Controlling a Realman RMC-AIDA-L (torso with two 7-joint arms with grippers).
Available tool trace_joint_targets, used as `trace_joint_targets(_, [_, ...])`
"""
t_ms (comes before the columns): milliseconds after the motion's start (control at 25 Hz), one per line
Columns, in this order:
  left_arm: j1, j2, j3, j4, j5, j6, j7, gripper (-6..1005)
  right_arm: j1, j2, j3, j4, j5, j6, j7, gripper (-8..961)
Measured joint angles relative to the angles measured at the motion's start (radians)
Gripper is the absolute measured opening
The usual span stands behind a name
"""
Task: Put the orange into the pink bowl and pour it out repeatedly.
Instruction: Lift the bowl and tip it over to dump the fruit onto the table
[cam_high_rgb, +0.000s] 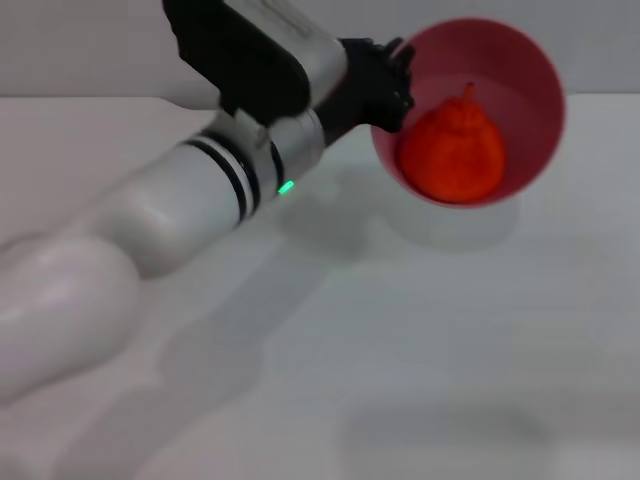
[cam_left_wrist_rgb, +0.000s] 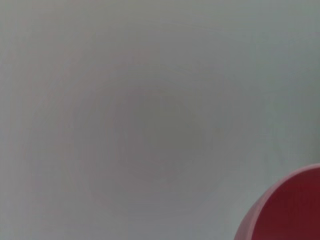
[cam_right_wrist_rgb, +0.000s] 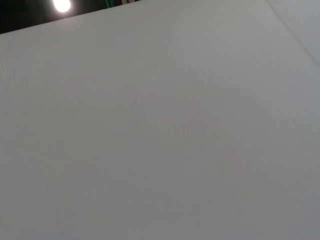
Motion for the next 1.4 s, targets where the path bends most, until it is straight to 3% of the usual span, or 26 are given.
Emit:
trace_joint_targets(240, [0.014, -0.003, 0.172, -0.017, 0.050, -0.215, 0.083, 44, 0.016, -0.002, -0.008, -0.007, -0.001, -0.010, 0.003, 528])
trace_joint_targets(720, [0.015, -0.007, 0.367, -0.149, 0.233, -0.649, 0.075, 44, 0.025, -0.002, -0.025, 0.001, -0.006, -0.047, 0.006, 528])
trace_joint_targets(1400, [-0.006, -0.010, 0.437, -0.241, 0.383, -0.843, 0.088, 44, 0.030, -0.001, -0.039, 0.002, -0.007, -0.067, 0.031, 528])
